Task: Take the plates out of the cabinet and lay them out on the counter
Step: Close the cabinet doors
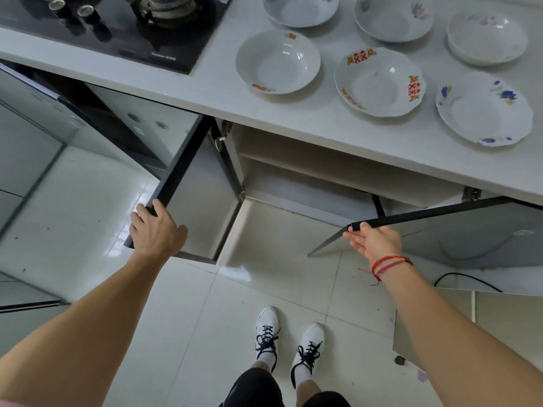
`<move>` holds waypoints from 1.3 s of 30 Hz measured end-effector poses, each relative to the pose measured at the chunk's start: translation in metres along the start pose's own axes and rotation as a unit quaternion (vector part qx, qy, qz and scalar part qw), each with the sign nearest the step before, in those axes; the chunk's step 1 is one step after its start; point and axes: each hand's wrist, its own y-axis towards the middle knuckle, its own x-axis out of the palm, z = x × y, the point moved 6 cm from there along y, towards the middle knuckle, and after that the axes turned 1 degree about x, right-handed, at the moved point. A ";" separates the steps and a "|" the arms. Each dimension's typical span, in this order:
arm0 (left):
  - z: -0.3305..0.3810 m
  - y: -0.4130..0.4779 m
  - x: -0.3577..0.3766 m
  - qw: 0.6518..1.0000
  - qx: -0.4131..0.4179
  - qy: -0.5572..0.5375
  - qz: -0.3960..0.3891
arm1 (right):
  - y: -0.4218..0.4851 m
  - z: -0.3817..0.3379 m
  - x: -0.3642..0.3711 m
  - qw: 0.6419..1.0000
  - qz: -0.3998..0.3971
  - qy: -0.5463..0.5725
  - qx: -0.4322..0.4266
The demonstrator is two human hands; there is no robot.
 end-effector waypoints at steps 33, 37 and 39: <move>0.175 -0.061 0.036 0.938 0.079 -0.333 -0.060 | 0.017 -0.003 -0.002 1.000 -0.023 0.002 0.001; 0.202 -0.058 0.041 0.919 0.033 -0.387 -0.072 | 0.021 -0.008 0.001 1.000 -0.020 0.019 -0.001; 0.215 -0.058 0.042 0.907 0.014 -0.415 -0.073 | 0.025 -0.010 0.003 1.000 -0.015 0.019 0.000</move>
